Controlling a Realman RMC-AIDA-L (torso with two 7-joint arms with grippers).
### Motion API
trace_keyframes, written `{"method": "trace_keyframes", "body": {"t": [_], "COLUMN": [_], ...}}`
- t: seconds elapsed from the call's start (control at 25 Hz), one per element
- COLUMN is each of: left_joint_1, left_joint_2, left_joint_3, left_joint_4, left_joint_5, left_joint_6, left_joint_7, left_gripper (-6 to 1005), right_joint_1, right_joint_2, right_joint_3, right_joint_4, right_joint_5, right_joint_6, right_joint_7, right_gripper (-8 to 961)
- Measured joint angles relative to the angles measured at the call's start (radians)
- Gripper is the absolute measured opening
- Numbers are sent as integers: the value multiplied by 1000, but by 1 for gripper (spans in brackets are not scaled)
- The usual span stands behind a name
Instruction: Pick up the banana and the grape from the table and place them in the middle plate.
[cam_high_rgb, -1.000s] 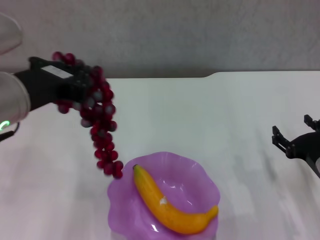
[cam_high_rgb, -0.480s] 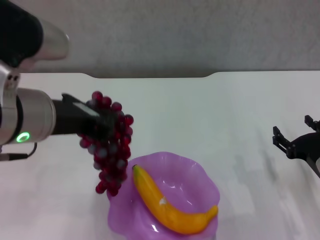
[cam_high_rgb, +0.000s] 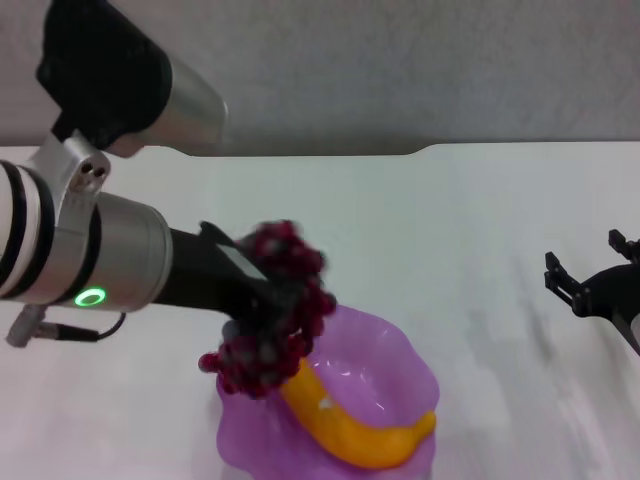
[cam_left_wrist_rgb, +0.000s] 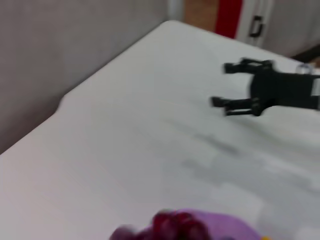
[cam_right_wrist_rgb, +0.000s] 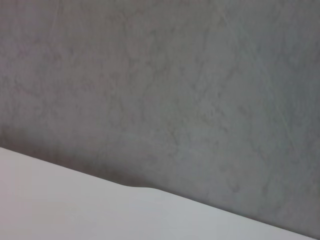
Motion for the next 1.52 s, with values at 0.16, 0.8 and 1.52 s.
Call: {"method": "trace_keyframes", "body": {"t": [0.16, 0.8, 1.52], "left_joint_1": [-24, -29, -28], "left_joint_2": [1, -4, -2], "left_joint_3": [-35, -41, 55], "left_joint_4": [8, -5, -73], "left_joint_5": [-51, -34, 17], "left_joint_6": [11, 45, 45], "left_joint_7": [16, 31, 51], "left_gripper": [69, 65, 64], "right_joint_1": [-1, 3, 11], "right_joint_2": [0, 1, 1], "right_joint_3": [0, -2, -2], "right_joint_4": [-12, -2, -2], "right_joint_5": [1, -1, -1], "right_joint_6": [12, 17, 20], "right_joint_7": [0, -1, -1], "right_gripper": [888, 889, 889]}}
